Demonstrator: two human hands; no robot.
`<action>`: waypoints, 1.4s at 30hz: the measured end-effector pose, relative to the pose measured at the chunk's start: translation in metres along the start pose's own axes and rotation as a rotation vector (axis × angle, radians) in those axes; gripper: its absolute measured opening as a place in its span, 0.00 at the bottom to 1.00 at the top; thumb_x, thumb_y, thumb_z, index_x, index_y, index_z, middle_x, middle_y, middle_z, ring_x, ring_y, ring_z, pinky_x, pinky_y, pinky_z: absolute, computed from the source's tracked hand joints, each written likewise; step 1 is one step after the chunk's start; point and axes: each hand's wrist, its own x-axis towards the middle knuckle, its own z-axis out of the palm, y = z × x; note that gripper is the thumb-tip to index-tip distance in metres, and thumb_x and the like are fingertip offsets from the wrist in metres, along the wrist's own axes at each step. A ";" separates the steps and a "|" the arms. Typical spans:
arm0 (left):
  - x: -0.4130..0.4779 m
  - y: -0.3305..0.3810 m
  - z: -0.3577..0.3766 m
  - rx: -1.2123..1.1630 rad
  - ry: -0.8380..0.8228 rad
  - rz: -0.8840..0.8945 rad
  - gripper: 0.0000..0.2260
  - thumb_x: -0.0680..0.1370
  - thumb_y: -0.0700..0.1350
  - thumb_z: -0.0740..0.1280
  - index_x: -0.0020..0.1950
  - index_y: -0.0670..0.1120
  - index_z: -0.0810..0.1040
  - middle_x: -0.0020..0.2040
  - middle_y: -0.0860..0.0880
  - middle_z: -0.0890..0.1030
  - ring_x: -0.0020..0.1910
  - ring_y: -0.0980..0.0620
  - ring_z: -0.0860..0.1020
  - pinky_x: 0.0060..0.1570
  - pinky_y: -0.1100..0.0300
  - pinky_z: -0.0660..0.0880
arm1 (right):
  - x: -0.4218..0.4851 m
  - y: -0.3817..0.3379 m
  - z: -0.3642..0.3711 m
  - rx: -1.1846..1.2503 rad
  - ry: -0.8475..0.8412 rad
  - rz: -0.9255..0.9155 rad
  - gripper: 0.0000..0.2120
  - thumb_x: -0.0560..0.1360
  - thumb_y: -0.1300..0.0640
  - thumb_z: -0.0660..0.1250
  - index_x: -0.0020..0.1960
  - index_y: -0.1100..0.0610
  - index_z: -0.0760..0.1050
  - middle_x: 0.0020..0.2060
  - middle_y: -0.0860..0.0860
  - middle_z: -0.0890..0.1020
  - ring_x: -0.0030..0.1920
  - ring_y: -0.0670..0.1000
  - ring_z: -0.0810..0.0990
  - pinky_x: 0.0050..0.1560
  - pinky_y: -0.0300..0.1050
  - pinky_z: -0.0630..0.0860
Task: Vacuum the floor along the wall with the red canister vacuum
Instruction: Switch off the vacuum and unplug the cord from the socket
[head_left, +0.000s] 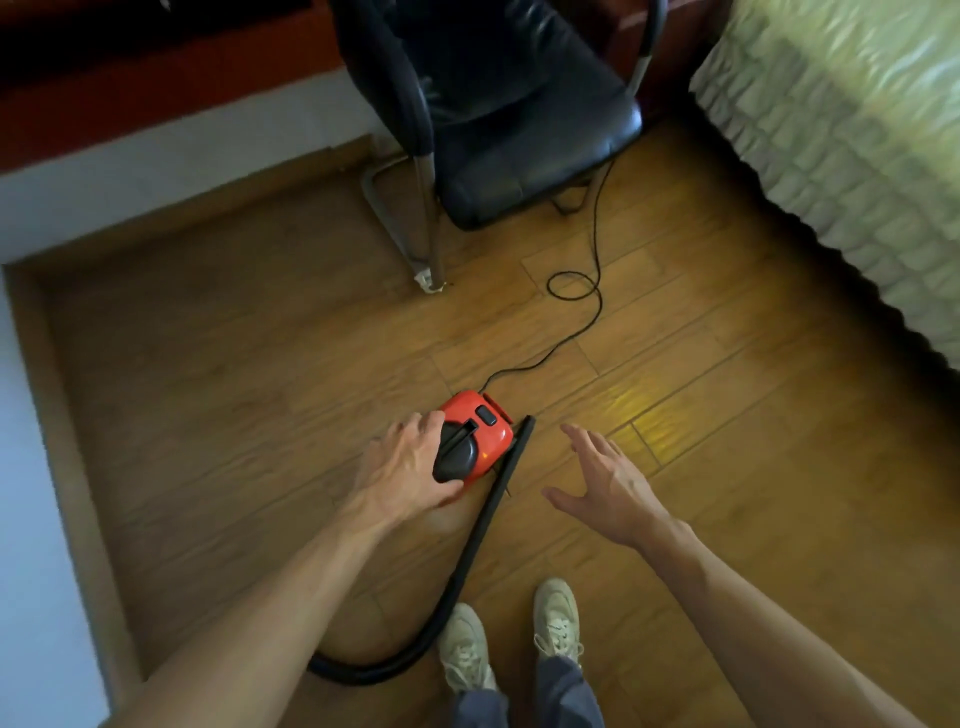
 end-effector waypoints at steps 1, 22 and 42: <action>-0.006 0.008 -0.015 0.006 0.007 0.008 0.38 0.70 0.63 0.71 0.73 0.50 0.60 0.65 0.47 0.72 0.64 0.44 0.71 0.57 0.47 0.74 | -0.010 -0.004 -0.016 -0.001 0.020 -0.004 0.42 0.75 0.41 0.71 0.80 0.56 0.56 0.68 0.54 0.73 0.69 0.55 0.71 0.67 0.47 0.70; -0.077 0.229 -0.184 0.193 0.286 0.231 0.41 0.71 0.67 0.69 0.76 0.50 0.57 0.65 0.47 0.73 0.61 0.48 0.74 0.53 0.53 0.78 | -0.180 0.075 -0.238 -0.106 0.280 -0.034 0.40 0.77 0.38 0.66 0.80 0.53 0.53 0.69 0.50 0.71 0.67 0.53 0.70 0.63 0.45 0.74; -0.006 0.433 -0.235 0.291 0.360 0.282 0.33 0.72 0.65 0.68 0.70 0.49 0.65 0.63 0.47 0.74 0.60 0.48 0.75 0.53 0.54 0.77 | -0.169 0.218 -0.384 -0.189 0.311 -0.109 0.40 0.77 0.37 0.66 0.80 0.52 0.53 0.68 0.50 0.72 0.66 0.52 0.70 0.63 0.46 0.75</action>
